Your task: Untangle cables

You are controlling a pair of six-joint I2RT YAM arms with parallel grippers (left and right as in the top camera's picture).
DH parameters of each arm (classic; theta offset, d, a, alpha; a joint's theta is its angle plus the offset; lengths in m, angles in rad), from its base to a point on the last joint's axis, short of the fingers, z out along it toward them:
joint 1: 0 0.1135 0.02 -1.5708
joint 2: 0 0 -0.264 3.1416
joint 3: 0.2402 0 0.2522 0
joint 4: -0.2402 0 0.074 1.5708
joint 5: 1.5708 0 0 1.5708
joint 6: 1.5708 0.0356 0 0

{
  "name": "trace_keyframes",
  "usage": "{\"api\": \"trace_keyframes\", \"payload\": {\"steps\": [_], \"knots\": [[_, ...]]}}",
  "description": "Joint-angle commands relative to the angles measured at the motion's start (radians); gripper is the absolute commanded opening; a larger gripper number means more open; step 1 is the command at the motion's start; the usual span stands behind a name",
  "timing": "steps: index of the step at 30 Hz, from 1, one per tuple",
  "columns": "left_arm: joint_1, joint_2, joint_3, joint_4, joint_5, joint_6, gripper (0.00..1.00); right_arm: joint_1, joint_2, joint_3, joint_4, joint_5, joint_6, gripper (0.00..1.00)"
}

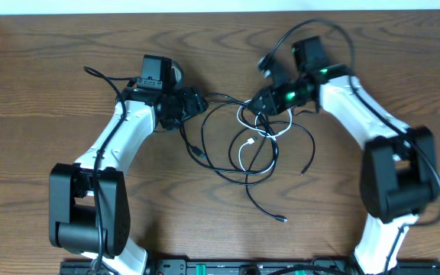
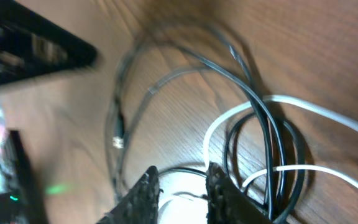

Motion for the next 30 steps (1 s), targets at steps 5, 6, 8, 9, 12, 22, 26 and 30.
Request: {"api": "trace_keyframes", "payload": {"steps": [5,6,8,9,12,22,26,30], "knots": [[0.010,0.006,0.005,0.005,-0.042,0.014,0.75,0.039,0.125,0.002,-0.002,-0.015,-0.152,0.27],[0.010,0.006,0.005,0.005,-0.042,0.014,0.74,0.043,0.129,0.002,0.000,-0.015,-0.161,0.27],[0.010,0.006,0.005,0.005,-0.042,0.013,0.74,0.046,0.129,0.002,0.008,-0.015,-0.168,0.27],[0.010,0.006,0.005,0.005,-0.042,0.013,0.74,0.046,0.129,0.002,0.011,-0.014,-0.168,0.27],[0.010,0.006,0.005,0.005,-0.042,0.013,0.74,0.046,0.131,0.002,0.015,-0.002,-0.169,0.27],[0.010,0.006,0.005,0.005,-0.042,0.013,0.75,0.084,0.174,0.002,0.016,-0.001,-0.209,0.33],[0.010,0.006,0.005,0.005,-0.042,0.013,0.74,0.111,0.181,0.002,0.017,0.000,-0.216,0.32],[0.010,0.006,0.005,0.005,-0.042,0.013,0.74,0.131,0.182,0.002,0.023,0.017,-0.214,0.32]]}}
